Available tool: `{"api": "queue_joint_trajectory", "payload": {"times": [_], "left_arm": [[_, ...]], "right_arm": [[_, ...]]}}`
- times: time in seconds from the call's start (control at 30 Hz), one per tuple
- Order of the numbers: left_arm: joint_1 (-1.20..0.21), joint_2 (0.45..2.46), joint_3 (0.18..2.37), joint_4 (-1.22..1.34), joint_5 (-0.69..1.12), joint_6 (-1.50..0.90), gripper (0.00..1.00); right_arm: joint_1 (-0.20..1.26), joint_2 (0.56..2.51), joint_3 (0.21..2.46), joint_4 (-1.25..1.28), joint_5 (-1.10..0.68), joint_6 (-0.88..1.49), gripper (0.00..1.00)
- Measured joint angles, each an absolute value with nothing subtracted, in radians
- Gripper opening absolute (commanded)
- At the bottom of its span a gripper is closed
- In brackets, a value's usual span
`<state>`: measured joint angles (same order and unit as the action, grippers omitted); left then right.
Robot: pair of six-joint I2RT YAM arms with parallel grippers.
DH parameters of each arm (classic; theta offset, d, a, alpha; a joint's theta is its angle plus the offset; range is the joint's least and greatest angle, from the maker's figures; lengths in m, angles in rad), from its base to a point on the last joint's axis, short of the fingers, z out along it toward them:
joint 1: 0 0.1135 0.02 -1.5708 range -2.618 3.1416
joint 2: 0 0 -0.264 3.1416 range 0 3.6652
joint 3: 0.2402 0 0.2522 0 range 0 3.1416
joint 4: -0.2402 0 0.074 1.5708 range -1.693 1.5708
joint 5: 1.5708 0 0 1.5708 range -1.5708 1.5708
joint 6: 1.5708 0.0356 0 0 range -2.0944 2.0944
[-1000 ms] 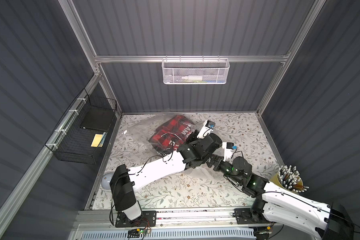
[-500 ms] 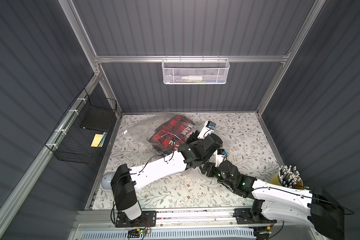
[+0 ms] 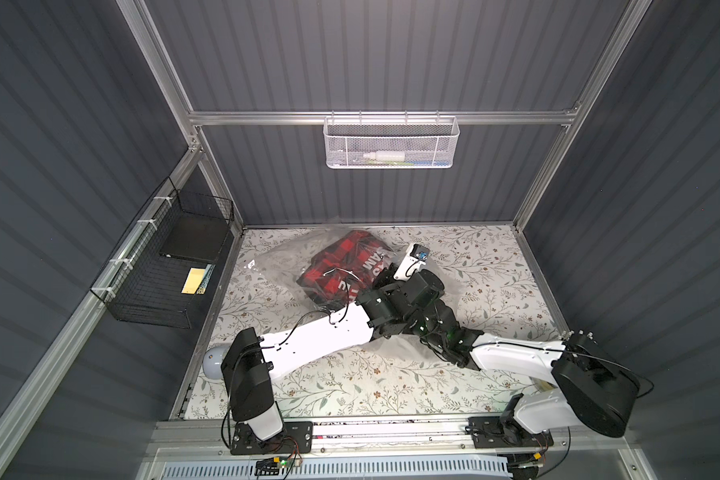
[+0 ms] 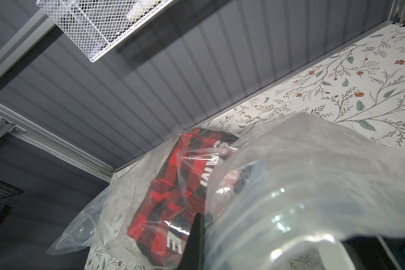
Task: Take the shirt out of the vacuum bag
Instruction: Take out the shirt from the vacuum bag.
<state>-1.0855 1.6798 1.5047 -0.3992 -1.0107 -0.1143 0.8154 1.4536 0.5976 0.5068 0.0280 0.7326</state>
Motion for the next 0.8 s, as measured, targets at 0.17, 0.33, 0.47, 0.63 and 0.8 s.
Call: {"api": "queue_joint_trajectory", "payload": {"times": [0.17,0.33,0.47,0.63,0.8], "left_arm": [[-1.085,1.668,1.48,-0.4,-1.01,-0.133,0.0],[-1.085,1.666,1.476,-0.4,-1.009,-0.149,0.0],[-1.085,1.666,1.473,-0.4,-1.004,-0.16,0.0],[-1.086,1.653,1.456,-0.4,-0.999,-0.178,0.0],[-1.085,1.641,1.435,-0.398,-0.995,-0.187,0.0]], "right_arm": [[0.746,1.554,0.672,0.552,-0.051,0.729,0.73],[0.723,1.649,0.756,0.576,-0.114,0.723,0.73],[0.71,1.711,0.805,0.611,-0.171,0.724,0.71],[0.677,1.784,0.848,0.664,-0.247,0.737,0.7],[0.664,1.835,0.904,0.68,-0.28,0.737,0.68]]}}
